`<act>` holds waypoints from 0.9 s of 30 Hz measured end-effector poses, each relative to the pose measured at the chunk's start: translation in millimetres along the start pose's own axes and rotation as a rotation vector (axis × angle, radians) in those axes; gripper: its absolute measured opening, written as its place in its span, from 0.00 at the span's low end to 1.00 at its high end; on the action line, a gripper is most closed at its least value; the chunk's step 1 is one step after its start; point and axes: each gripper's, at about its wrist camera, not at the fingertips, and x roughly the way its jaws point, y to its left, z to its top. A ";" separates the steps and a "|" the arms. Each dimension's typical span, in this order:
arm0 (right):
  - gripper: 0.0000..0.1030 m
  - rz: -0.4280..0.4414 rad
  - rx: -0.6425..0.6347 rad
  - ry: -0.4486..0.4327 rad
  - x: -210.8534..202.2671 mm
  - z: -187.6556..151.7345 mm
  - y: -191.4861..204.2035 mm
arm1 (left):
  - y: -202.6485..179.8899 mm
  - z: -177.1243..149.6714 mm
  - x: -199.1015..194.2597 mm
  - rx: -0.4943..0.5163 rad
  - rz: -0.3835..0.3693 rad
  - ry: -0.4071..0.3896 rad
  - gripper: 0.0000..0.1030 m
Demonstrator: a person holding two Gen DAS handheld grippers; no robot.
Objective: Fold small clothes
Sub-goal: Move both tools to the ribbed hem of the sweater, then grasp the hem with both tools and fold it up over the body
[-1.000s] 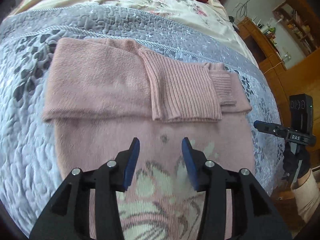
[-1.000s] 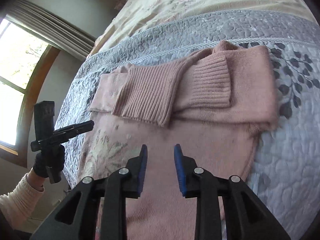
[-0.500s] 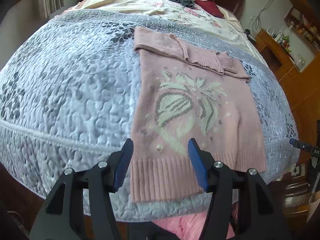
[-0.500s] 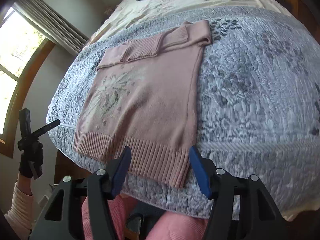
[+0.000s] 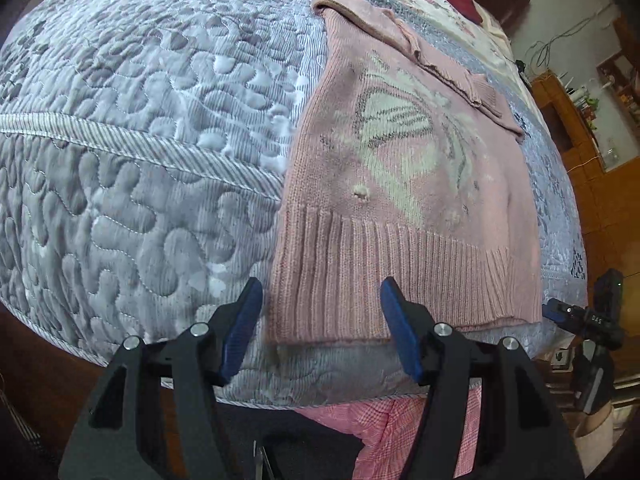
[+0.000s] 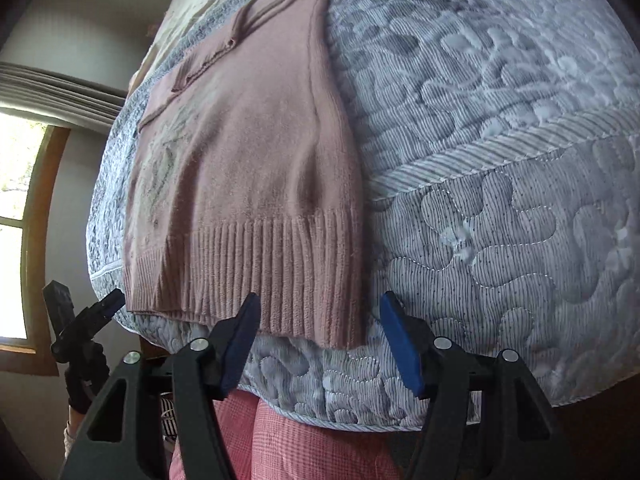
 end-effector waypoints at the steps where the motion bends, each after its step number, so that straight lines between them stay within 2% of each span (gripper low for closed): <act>1: 0.62 0.005 0.008 0.003 4.8 0.6 -3.0 | -0.8 0.2 5.4 -0.006 -0.001 0.010 0.60; 5: 0.62 0.004 -0.023 -0.022 11.0 -1.8 0.8 | -6.5 0.7 22.7 -0.003 0.038 0.034 0.64; 7: 0.61 0.009 -0.056 -0.022 12.7 -2.0 7.9 | -7.9 1.6 24.5 -0.013 0.024 0.034 0.65; 8: 0.55 -0.001 -0.074 -0.017 14.5 -1.2 11.0 | -8.5 2.2 24.7 -0.018 0.011 0.035 0.65; 12: 0.41 -0.029 -0.120 -0.003 21.5 3.0 20.7 | -3.2 2.4 23.4 -0.060 -0.026 0.034 0.49; 13: 0.34 -0.019 -0.123 0.005 22.9 3.5 21.1 | 1.3 1.7 22.8 -0.074 -0.034 0.033 0.46; 14: 0.32 -0.016 -0.123 0.009 23.6 3.8 20.2 | 7.2 0.9 22.5 -0.091 -0.055 0.034 0.46; 16: 0.31 -0.011 -0.121 0.011 23.7 4.3 19.6 | 16.2 0.1 22.8 -0.122 -0.083 0.041 0.48; 18: 0.31 0.001 -0.112 0.011 20.4 3.5 16.6 | 19.2 -0.5 16.7 -0.127 -0.054 0.035 0.45; 20: 0.32 0.012 -0.114 0.008 16.8 1.6 16.3 | 16.8 -3.0 4.9 -0.099 -0.014 0.001 0.47; 22: 0.36 0.012 -0.125 0.016 16.9 0.0 18.7 | 13.6 -2.3 1.9 -0.052 -0.001 0.002 0.55; 25: 0.36 -0.021 -0.158 0.025 21.2 -1.8 24.1 | 12.2 1.2 15.3 -0.015 0.012 0.042 0.55; 27: 0.30 -0.048 -0.173 0.020 23.2 -1.7 27.0 | 9.6 2.6 23.9 -0.003 0.026 0.048 0.53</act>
